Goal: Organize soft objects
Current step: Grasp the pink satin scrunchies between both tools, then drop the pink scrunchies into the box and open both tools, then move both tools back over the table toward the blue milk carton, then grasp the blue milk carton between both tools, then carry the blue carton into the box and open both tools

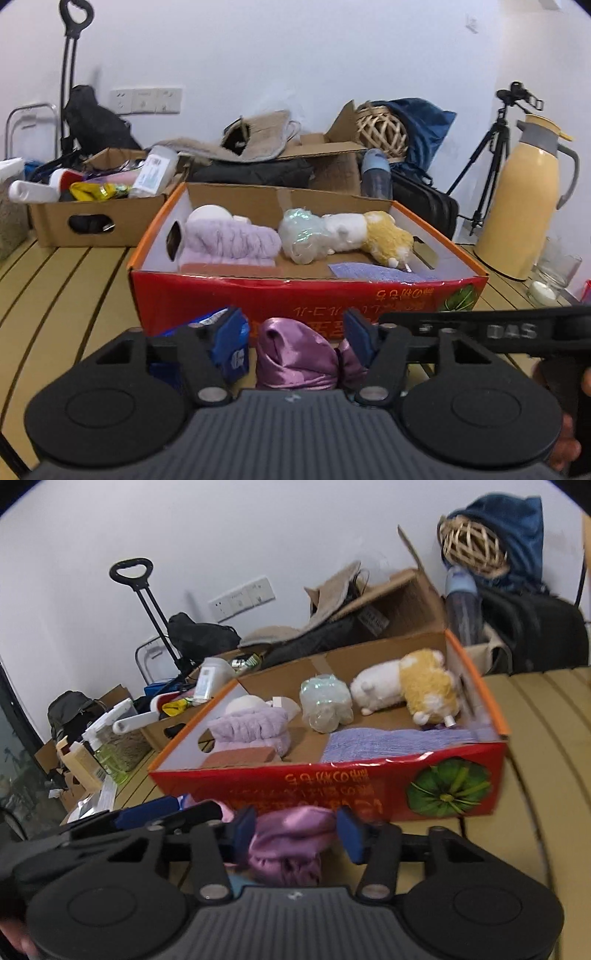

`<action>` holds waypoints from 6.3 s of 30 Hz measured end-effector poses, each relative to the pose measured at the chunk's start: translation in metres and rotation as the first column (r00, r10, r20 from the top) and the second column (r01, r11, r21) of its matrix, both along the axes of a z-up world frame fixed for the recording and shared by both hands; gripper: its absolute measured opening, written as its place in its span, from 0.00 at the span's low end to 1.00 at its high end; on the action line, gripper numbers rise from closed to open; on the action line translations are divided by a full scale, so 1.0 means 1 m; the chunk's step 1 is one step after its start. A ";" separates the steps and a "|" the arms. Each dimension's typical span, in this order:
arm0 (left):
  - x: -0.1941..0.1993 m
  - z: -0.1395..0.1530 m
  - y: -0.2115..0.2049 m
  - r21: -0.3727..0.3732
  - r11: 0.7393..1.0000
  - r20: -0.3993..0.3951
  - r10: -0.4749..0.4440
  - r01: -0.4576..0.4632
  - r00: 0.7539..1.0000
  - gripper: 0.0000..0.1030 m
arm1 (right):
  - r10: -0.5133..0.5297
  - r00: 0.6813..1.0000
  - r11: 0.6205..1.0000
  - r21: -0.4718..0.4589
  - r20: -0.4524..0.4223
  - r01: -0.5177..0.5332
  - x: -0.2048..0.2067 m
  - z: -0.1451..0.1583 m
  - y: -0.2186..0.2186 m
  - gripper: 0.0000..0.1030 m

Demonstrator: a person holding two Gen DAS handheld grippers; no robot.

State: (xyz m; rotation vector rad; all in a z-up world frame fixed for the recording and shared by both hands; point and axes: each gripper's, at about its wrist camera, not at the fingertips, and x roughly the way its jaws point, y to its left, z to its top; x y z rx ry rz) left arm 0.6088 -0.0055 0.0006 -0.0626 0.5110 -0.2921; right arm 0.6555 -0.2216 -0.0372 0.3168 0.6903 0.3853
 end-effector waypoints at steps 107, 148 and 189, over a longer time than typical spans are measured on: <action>-0.046 -0.005 0.047 0.018 0.979 -0.035 0.202 -0.202 0.979 0.65 | 0.163 0.978 0.969 -0.209 0.132 -0.134 -0.069 0.041 0.045 0.61; -0.005 0.000 0.124 -0.371 0.909 -0.189 0.126 -0.190 0.974 0.25 | 0.184 0.983 0.972 0.150 -0.019 -0.179 0.006 0.018 0.089 0.19; 0.090 0.025 -0.006 -0.281 0.958 -0.200 -0.111 0.052 0.974 0.27 | 0.002 1.000 1.000 0.027 -0.017 -0.002 0.064 0.056 -0.015 0.15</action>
